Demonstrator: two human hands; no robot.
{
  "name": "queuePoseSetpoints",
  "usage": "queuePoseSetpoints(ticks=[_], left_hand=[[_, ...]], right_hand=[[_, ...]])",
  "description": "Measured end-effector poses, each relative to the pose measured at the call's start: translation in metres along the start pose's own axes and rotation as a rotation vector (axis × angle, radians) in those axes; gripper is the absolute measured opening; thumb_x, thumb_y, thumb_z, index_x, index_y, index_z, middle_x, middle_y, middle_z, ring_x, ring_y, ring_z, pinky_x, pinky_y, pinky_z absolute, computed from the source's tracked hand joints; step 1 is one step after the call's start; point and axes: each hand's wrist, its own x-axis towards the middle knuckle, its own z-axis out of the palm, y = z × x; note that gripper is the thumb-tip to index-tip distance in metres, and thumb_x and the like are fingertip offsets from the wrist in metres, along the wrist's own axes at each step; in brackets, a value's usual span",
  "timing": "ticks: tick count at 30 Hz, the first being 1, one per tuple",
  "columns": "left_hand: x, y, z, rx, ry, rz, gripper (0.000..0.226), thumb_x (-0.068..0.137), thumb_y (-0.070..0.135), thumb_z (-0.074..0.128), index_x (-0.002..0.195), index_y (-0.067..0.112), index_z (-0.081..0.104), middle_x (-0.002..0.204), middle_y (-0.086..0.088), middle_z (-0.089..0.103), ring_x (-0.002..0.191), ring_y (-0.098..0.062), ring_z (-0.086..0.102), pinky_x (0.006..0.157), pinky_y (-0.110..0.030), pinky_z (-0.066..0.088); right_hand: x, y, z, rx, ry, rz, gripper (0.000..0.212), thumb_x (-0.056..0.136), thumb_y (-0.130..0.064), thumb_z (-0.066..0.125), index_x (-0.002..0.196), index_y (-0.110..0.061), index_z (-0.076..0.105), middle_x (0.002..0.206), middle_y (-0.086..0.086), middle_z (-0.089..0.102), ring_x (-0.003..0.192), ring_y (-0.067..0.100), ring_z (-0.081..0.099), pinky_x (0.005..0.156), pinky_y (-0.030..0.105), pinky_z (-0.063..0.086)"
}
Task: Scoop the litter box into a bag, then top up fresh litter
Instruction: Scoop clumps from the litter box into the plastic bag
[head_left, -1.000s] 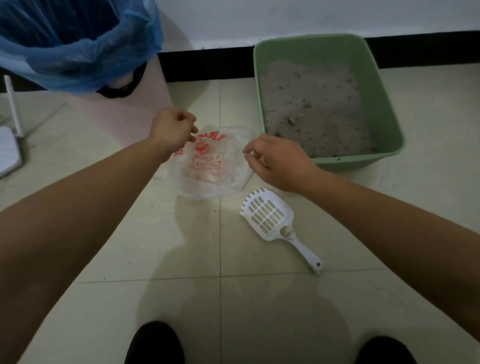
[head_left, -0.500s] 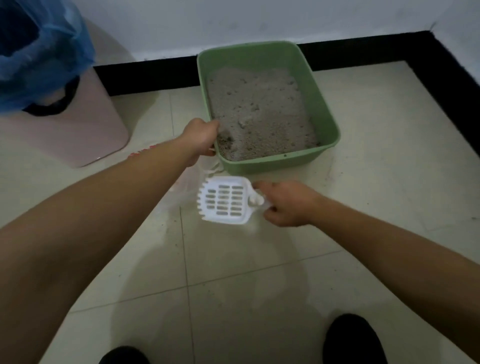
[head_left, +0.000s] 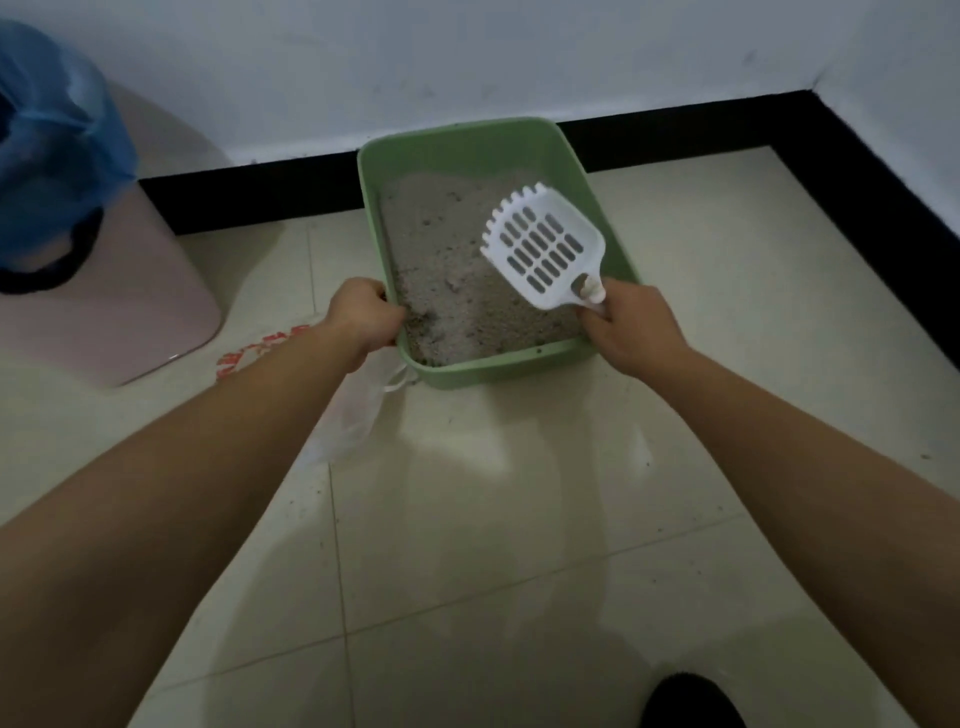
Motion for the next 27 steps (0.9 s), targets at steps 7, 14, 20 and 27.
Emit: queuePoseSetpoints(ticks=[7,14,20,27], left_hand=[[-0.018,0.004,0.017,-0.037,-0.031,0.038,0.010,0.080,-0.002,0.067,0.083,0.008,0.067,0.093,-0.015,0.070,0.077,-0.026,0.068,0.078,-0.041,0.059],[-0.052,-0.014,0.050,-0.095,-0.175,0.086,0.017,0.067,0.016,0.075,0.082,0.017,0.069,0.085,-0.003,0.074,0.079,-0.023,0.072,0.076,-0.047,0.059],[-0.044,-0.002,0.048,0.008,-0.088,0.098,0.025,0.095,0.037,0.052,0.089,0.013,0.053,0.087,-0.009,0.064,0.083,-0.028,0.067,0.079,-0.049,0.057],[-0.024,0.014,0.070,-0.081,0.056,-0.004,0.047,0.101,0.049,0.025,0.106,0.007,0.045,0.108,-0.019,0.056,0.099,-0.037,0.057,0.089,-0.050,0.051]], right_hand=[[-0.006,0.018,-0.017,-0.077,0.104,0.079,0.026,0.099,-0.026,0.048,0.108,-0.004,0.058,0.096,0.023,0.066,0.085,0.040,0.061,0.069,0.032,0.037],[-0.004,0.044,-0.050,-0.295,-0.104,0.233,0.057,0.097,-0.061,0.038,0.105,-0.010,0.062,0.090,0.016,0.067,0.070,0.031,0.062,0.069,0.037,0.053],[0.053,-0.001,-0.119,-0.585,-0.473,0.116,0.064,0.093,-0.064,0.045,0.119,-0.005,0.055,0.078,0.011,0.060,0.062,0.021,0.060,0.049,0.026,0.044],[0.097,-0.029,-0.096,-0.702,-0.418,-0.205,0.064,0.099,-0.062,0.032,0.143,-0.017,0.041,0.121,0.015,0.062,0.100,0.026,0.061,0.090,0.041,0.049]])
